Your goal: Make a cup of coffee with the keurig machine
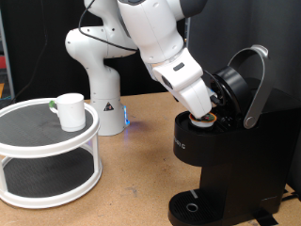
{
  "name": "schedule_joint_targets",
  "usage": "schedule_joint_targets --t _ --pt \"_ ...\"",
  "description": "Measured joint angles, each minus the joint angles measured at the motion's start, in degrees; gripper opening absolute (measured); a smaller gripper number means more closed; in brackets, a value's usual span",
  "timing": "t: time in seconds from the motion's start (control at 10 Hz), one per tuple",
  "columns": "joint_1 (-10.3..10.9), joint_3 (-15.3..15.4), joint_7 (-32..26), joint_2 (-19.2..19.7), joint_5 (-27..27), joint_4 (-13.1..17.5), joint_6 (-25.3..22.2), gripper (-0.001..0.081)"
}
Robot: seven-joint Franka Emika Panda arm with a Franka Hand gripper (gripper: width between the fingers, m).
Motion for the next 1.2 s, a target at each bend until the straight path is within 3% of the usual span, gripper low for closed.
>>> schedule_joint_targets --t 1.2 --pt "0.00 0.43 0.14 -0.21 0.60 -0.57 0.99 0.0808"
